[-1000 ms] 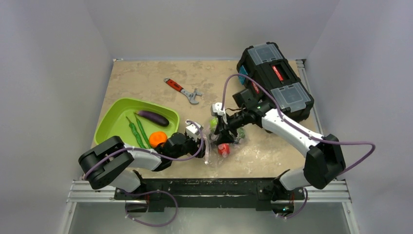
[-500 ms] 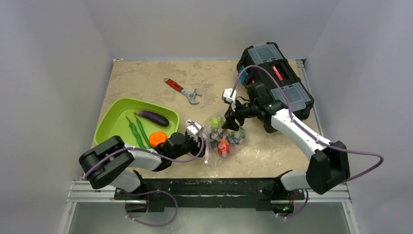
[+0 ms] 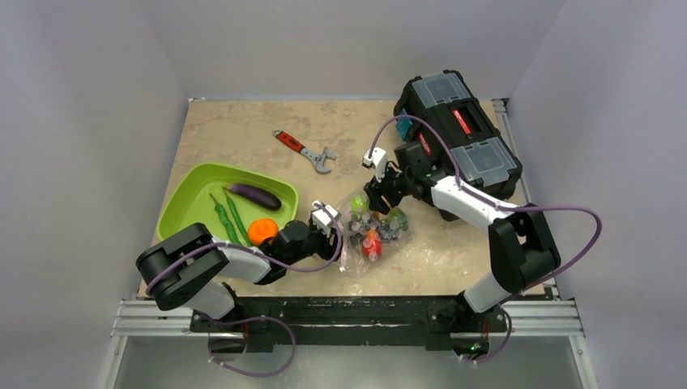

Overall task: Open the zip-top bag and remove the fake food
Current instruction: Pick up the fake fruit from the zipper food storage bag.

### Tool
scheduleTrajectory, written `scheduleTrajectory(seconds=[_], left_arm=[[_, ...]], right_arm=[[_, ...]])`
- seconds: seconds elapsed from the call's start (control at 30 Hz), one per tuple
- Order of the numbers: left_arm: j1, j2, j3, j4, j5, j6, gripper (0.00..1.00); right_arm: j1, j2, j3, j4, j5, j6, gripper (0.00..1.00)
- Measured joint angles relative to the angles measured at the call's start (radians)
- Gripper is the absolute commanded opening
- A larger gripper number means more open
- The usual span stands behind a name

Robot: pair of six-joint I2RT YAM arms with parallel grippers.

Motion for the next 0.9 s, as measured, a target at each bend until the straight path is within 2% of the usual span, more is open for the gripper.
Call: scheduleTrajectory(seconds=[0.37,0.9], left_arm=[[0.000,0.034,0.030,-0.023,0.002,0.029,0.59],[-0.032,0.135,0.175,-0.144,-0.018,0.015,0.60]], right_arm=[[0.068,0.091,0.002,-0.005,0.061,0.010,0.38],[0.085,0.113,0.012,-0.031,0.074,0.006,0.37]])
